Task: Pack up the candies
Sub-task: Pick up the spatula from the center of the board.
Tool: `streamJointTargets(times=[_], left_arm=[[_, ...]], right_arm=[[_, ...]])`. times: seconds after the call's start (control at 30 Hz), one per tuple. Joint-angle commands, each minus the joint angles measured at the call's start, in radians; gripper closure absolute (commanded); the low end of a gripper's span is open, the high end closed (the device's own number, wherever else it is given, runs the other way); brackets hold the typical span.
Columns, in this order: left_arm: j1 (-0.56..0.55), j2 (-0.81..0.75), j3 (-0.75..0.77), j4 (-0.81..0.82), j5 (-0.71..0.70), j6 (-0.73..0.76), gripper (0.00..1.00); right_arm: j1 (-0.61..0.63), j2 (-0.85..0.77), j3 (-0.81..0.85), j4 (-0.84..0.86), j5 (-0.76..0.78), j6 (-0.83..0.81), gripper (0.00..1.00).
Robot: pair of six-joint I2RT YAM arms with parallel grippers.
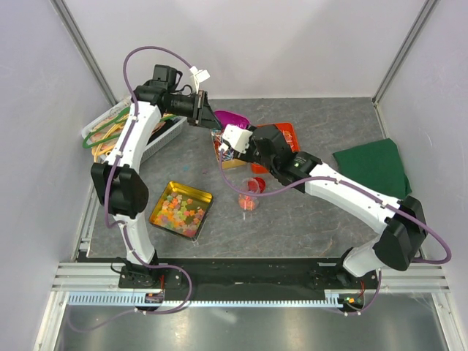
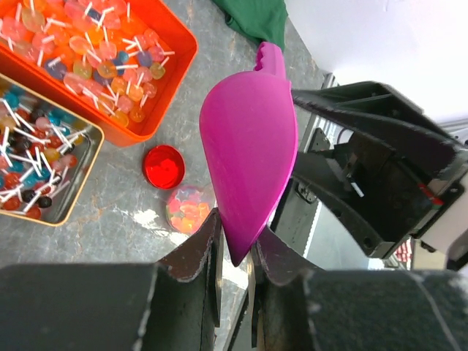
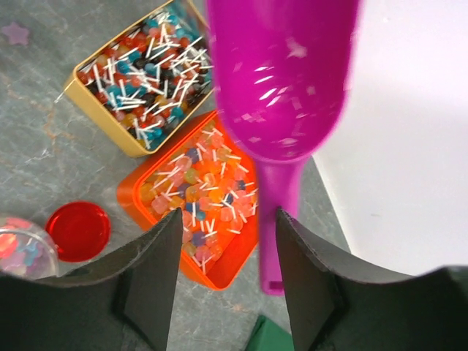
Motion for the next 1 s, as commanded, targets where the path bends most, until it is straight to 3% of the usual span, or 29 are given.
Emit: streamJointTargets(times=[0.0, 0.23, 0.37, 0.47, 0.6, 0.73, 0.97], left_arm=[[-0.003, -0.057, -0.031, 0.017, 0.084, -0.04, 0.98], [-0.002, -0.074, -0.056, 0.008, 0.094, -0.03, 0.98], [-0.003, -0.087, -0.059, -0.003, 0.109, -0.021, 0.98], [-0.003, -0.097, -0.072, -0.014, 0.126, -0.021, 0.98], [-0.003, -0.106, -0.083, -0.041, 0.135, 0.014, 0.98], [-0.003, -0.116, -0.085, -0.072, 0.141, 0.042, 0.98], [-0.003, -0.109, -0.094, -0.124, 0.158, 0.091, 0.98]], right_arm=[[0.004, -0.003, 0.008, 0.094, 0.051, -0.028, 0.42], [0.004, -0.003, 0.026, 0.069, 0.025, -0.062, 0.45], [0.001, 0.0, 0.032, 0.043, -0.029, -0.052, 0.58], [-0.008, 0.002, 0.051, 0.017, -0.087, -0.04, 0.6], [-0.044, 0.008, 0.092, -0.014, -0.173, -0.013, 0.6], [-0.084, 0.012, 0.121, -0.03, -0.227, 0.001, 0.53], [-0.09, 0.005, 0.155, -0.073, -0.299, -0.006, 0.57]])
